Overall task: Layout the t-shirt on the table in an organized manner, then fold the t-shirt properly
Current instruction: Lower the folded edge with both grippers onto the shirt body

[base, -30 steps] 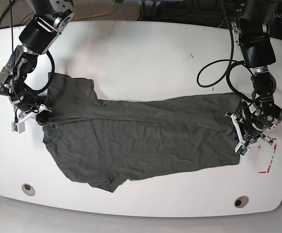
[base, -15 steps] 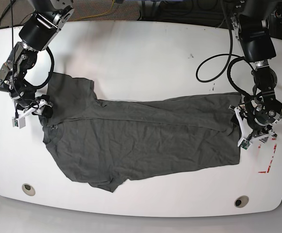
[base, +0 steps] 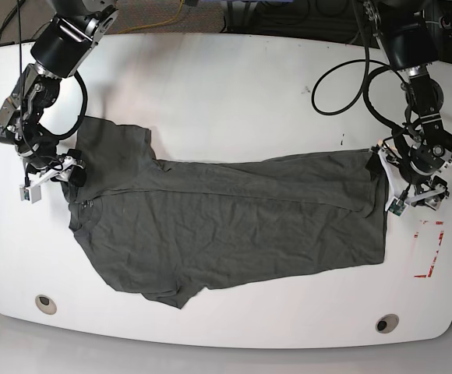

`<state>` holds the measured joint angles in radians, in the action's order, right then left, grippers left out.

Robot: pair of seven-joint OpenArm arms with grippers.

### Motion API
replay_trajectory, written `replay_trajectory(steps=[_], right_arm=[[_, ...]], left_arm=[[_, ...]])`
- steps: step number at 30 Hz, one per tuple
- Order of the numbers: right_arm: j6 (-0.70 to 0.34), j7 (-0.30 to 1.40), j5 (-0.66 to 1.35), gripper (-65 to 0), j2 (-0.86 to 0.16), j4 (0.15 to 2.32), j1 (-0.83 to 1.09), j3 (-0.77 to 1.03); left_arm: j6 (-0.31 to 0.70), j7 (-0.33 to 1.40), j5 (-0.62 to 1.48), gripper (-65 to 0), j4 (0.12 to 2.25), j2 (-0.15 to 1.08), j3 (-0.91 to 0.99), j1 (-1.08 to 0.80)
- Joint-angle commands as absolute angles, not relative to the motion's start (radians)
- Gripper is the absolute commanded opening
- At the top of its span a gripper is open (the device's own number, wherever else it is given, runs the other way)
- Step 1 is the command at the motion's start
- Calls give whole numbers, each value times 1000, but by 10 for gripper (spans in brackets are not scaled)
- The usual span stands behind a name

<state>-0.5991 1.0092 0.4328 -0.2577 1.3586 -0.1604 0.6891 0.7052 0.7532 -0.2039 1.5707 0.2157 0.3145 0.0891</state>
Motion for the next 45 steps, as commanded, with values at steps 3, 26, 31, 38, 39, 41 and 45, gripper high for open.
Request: replay_trajectory(steps=[3, 26, 31, 38, 39, 41, 45], right_arm=[[-601, 992, 452, -309, -272, 1380, -177, 691], [-602, 992, 452, -349, -272, 1380, -157, 691], [-602, 992, 452, -351, -271, 1380, -157, 691], [-602, 992, 452, -360, -271, 1380, -157, 691], [-602, 992, 452, -360, -271, 1380, -157, 691], [-602, 992, 452, -360, -271, 1380, -157, 691], [-602, 992, 452, -360, -271, 1380, -157, 691]], left_arm=[[698, 740, -202, -64, 1636, 231, 318, 42], [698, 740, -101, -64, 1725, 199, 321, -99], [698, 740, -101, -64, 1724, 199, 318, -99], [698, 740, -102, -64, 1678, 199, 317, -93], [698, 740, -102, -64, 1666, 199, 317, -93], [698, 740, -102, -64, 1649, 199, 317, -91], [698, 740, -101, -64, 1627, 199, 315, -91]])
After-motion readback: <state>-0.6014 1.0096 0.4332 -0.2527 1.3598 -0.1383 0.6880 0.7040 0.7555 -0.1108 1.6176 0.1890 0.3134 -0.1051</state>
